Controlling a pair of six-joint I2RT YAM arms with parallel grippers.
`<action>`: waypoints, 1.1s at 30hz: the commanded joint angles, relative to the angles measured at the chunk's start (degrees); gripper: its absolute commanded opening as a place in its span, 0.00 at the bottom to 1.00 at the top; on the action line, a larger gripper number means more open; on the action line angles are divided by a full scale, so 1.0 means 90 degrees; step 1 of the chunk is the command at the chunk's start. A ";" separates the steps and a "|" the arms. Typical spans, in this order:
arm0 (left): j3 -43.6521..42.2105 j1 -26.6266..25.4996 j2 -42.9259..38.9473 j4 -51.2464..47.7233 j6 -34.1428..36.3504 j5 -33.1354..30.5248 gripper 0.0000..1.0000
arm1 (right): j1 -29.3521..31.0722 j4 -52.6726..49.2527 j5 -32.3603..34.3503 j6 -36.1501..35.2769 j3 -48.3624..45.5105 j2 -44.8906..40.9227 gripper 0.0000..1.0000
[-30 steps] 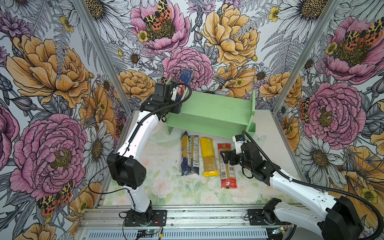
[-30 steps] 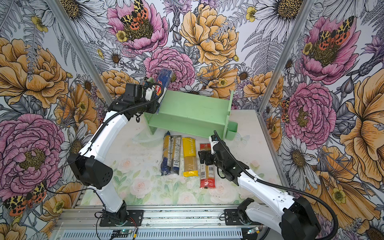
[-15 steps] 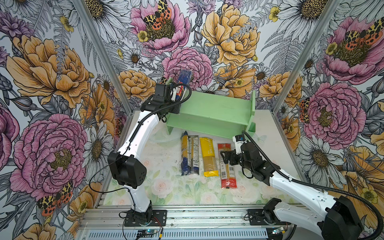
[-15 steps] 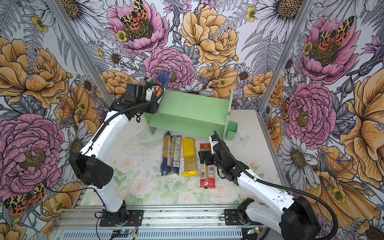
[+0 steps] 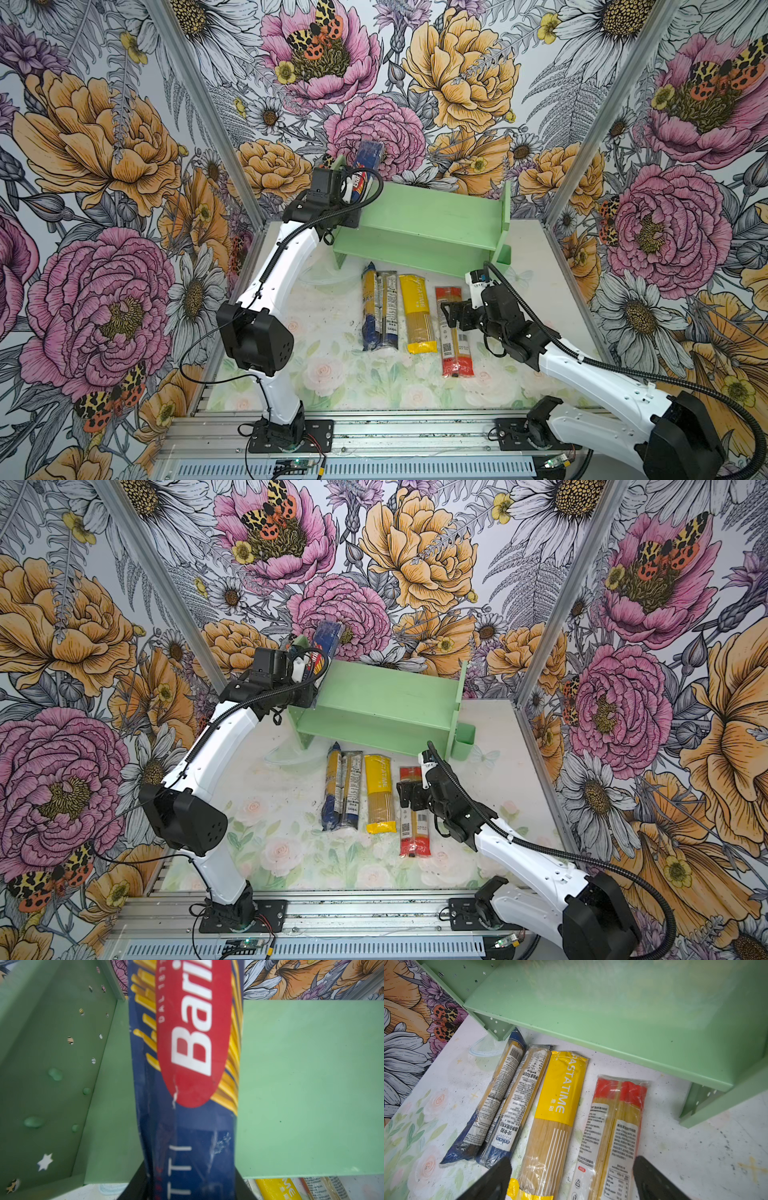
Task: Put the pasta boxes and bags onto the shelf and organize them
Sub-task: 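Hold the Barilla box upright beside the shelf end with the left gripper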
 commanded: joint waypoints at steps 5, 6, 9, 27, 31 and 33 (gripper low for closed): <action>0.0178 -0.0008 -0.0167 0.1077 -0.0018 -0.0054 0.30 | 0.0023 0.0164 0.0152 -0.0033 -0.0045 -0.0097 0.94; 0.0170 -0.0012 -0.0176 0.1082 -0.0014 -0.0044 0.31 | 0.0020 0.0166 0.0151 -0.0034 -0.0046 -0.0107 0.94; 0.0151 -0.0013 -0.0197 0.1081 0.0010 -0.0061 0.34 | 0.0019 0.0164 0.0149 -0.0037 -0.0031 -0.0102 0.94; 0.0069 0.0026 -0.0207 0.1082 0.0044 -0.0009 0.45 | 0.0029 0.0164 0.0128 -0.0013 0.0037 0.0000 0.94; 0.0057 0.0034 -0.0190 0.1082 0.0044 0.0003 0.46 | 0.0021 0.0171 0.0063 -0.0032 0.0056 0.0059 0.94; 0.0065 0.0034 -0.0175 0.1082 0.0049 0.0015 0.46 | 0.0025 0.0164 0.0056 -0.0027 0.0070 0.0087 0.94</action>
